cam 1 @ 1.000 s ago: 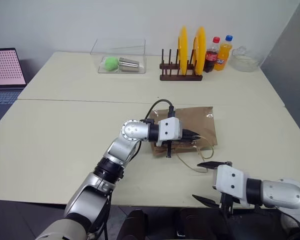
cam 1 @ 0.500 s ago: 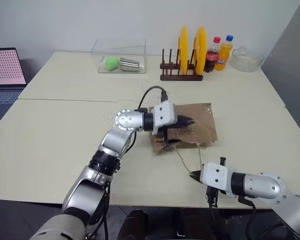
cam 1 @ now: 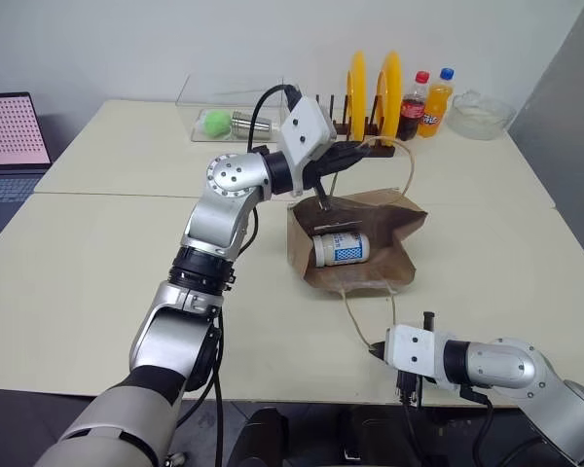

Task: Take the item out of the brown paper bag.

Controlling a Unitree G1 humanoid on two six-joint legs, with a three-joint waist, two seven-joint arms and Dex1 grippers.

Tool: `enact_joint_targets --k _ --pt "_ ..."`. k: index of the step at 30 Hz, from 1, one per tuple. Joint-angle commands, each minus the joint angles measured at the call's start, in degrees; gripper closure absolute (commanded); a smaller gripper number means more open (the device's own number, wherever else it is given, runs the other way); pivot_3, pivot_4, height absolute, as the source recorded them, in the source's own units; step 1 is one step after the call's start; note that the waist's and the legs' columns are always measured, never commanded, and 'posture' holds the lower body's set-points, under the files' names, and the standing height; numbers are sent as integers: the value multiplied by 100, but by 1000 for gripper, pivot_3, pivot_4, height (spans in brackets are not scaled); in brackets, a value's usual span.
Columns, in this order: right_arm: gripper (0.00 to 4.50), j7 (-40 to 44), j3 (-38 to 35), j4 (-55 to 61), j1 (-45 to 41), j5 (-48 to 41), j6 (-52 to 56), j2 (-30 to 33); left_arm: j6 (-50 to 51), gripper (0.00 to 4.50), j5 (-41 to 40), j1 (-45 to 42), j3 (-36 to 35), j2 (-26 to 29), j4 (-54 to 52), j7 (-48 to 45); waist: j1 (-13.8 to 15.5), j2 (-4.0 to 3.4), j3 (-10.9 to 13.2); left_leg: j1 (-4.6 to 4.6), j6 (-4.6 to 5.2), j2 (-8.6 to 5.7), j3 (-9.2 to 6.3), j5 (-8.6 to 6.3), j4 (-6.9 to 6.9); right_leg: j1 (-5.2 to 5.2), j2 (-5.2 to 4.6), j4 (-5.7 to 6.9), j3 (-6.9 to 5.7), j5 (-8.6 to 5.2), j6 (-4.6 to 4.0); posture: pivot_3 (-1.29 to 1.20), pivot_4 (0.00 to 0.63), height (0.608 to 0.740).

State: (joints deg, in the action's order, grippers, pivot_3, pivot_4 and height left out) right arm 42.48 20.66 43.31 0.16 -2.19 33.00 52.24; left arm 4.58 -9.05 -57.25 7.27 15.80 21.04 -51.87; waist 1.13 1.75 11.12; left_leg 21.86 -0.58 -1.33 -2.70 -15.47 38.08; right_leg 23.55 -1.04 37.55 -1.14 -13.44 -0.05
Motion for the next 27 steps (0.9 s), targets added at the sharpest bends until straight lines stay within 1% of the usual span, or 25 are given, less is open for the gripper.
enact_joint_targets --k 1,4,7,8,10,15,18,21,23,25,26,27 --pt "4489 -125 -177 44 -231 43 -143 -296 -141 4500 -179 -270 -193 2 -4 -58 -6 1 1 0 -6 0 0 3 0 0 0 0 0 0 0 0 150 740" --pt "3911 -169 -450 73 -361 -136 -64 -583 -77 4500 -262 -156 -180 0 -173 -197 -4 0 0 0 -8 -1 1 5 1 0 -1 2 2 0 0 0 150 740" --pt "2926 -59 -789 279 -365 -453 136 -682 11 4500 -343 -13 -135 -9 -407 -261 1 1 0 2 -10 -2 0 6 1 0 -3 1 2 0 0 0 150 740" --pt "2506 31 -923 382 -362 -605 224 -650 40 4500 -361 21 -128 -12 -466 -266 2 0 0 2 -11 -2 0 6 1 0 -3 1 2 0 0 0 150 740" --pt "1839 269 -1193 576 -330 -950 368 -528 72 4500 -367 55 -125 -12 -527 -260 7 1 0 2 -11 -2 0 6 1 0 -4 2 2 1 -1 0 150 740" --pt "1839 739 -2012 884 -359 -1935 894 -216 75 4500 -335 79 -104 -35 -575 -256 4 1 0 0 3 -2 1 -2 2 0 -3 4 2 1 -1 0 150 740" --pt "1839 1042 -2842 904 -636 -2994 1359 -41 101 4500 -388 84 -99 -63 -639 -308 3 1 0 0 4 -3 2 -2 2 -1 -3 4 2 1 -1 0 150 740" --pt "1839 968 -3445 676 -1140 -4160 1786 -96 167 4500 -461 131 -89 -80 -748 -377 -3 1 1 -1 4 -2 1 -3 3 -1 -3 6 1 1 -2 0 150 740" --pt "1839 854 -3596 497 -1483 -4615 1953 -99 190 4500 -500 153 -80 -84 -786 -411 -4 1 1 -1 4 -1 1 -3 1 -1 -3 7 2 1 -2 0 150 740" --pt "1839 781 -3598 377 -1675 -4797 2015 -49 198 4500 -523 157 -80 -86 -794 -428 2 1 1 -1 5 -1 1 -3 2 -1 -3 8 1 2 -3 0 150 740" --pt "1839 742 -3459 229 -1857 -4655 1942 -13 229 4500 -576 158 -96 -86 -837 -448 2 1 1 -1 5 -1 1 -3 2 -1 -3 8 1 2 -3 0 150 740" --pt "1839 648 -3101 -8 -2097 -4197 1715 12 261 4500 -651 144 -136 -90 -865 -466 -1 1 1 0 6 -2 3 -3 2 -1 -3 8 3 2 -3 0 150 740"
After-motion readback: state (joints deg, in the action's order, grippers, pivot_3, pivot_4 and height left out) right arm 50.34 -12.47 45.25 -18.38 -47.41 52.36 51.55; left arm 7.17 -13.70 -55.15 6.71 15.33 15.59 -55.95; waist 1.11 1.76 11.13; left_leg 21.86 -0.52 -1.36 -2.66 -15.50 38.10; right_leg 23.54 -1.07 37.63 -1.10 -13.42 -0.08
